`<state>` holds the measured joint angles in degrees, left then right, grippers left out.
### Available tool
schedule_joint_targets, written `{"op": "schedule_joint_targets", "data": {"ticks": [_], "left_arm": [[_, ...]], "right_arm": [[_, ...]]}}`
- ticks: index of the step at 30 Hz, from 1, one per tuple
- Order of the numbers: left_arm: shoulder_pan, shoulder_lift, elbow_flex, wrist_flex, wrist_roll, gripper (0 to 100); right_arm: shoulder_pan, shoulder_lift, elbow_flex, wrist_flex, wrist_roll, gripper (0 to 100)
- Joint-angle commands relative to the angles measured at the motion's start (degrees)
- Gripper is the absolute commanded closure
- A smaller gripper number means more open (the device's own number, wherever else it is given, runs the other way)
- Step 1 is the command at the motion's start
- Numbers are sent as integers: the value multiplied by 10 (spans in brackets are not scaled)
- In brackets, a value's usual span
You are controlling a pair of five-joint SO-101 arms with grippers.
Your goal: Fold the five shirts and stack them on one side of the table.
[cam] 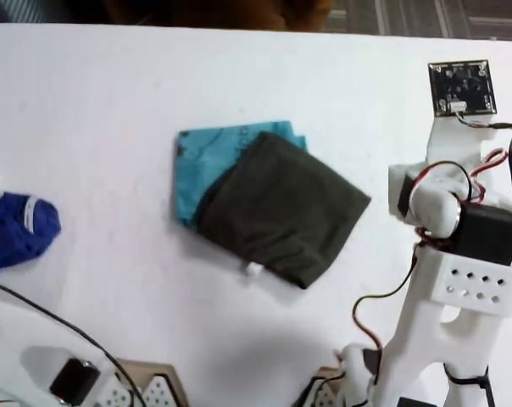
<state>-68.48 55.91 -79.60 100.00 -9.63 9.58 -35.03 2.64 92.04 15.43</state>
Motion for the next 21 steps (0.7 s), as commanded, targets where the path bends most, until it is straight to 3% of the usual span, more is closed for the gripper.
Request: {"op": "schedule_joint_targets", "data": {"ticks": [1, 9, 13, 16, 21], "left_arm": [[47, -40, -62, 25, 2, 729], [149, -153, -33, 26, 3, 729], [239, -248, 119, 26, -4, 729], [348, -319, 272, 25, -40, 729], [517, -351, 450, -31, 21, 729]], "right_arm": [[0, -12, -1, 3, 0, 800], [-51, -16, 118, -1, 20, 800], [-129, -16, 183, -4, 67, 800], [-166, -16, 208, -10, 73, 799], [-174, -16, 226, -25, 73, 798]]}}
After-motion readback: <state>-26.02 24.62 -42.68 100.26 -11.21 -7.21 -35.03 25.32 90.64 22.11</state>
